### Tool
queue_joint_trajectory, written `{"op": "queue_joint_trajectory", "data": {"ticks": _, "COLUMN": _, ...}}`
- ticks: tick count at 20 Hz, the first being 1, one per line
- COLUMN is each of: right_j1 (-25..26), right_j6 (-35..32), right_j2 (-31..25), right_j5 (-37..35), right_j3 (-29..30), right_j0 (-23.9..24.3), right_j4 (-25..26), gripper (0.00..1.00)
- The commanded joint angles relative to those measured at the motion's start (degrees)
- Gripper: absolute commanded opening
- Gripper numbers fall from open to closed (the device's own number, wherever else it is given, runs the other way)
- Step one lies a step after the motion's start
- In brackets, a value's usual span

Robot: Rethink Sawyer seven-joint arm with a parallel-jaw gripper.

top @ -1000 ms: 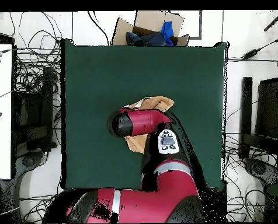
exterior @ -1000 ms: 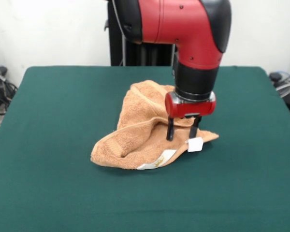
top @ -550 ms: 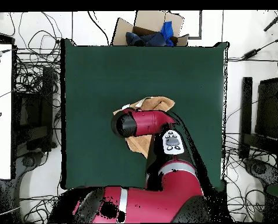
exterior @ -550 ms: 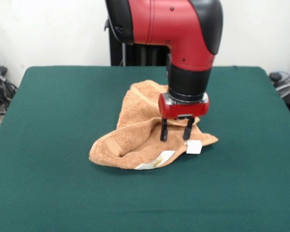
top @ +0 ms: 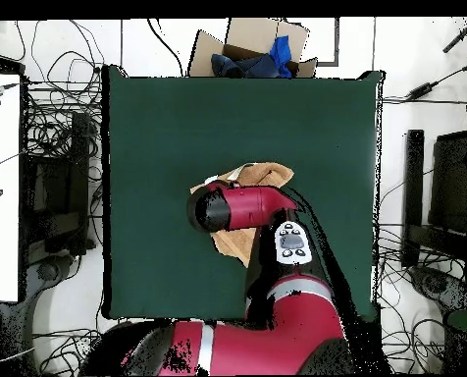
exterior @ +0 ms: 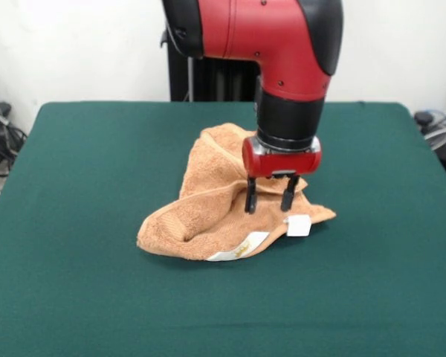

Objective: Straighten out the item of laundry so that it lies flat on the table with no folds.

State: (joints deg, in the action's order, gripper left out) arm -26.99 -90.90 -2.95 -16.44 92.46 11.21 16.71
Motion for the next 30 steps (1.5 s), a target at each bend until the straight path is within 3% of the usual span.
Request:
{"op": "queue_joint_trajectory", "data": {"ticks": 1, "right_j1": 0.9, "right_j6": -8.9, "right_j2": -0.2, "right_j5": -2.1, "right_j3": 3.1, "right_j0": 0.5, "right_j4": -1.5, "gripper": 1.00}}
{"op": "queue_joint_trajectory", "data": {"ticks": 11, "right_j1": 0.0, "right_j6": -3.5, "right_j2": -0.6, "right_j5": -0.6, "right_j3": 5.1, "right_j0": 7.6, "right_j4": 2.6, "gripper": 1.00}}
{"op": "queue_joint_trajectory", "data": {"ticks": 30, "right_j1": 3.1, "right_j6": -6.4, "right_j2": 1.9, "right_j5": 3.2, "right_j3": 3.9, "right_j0": 6.9, "right_j4": 4.4, "gripper": 1.00}}
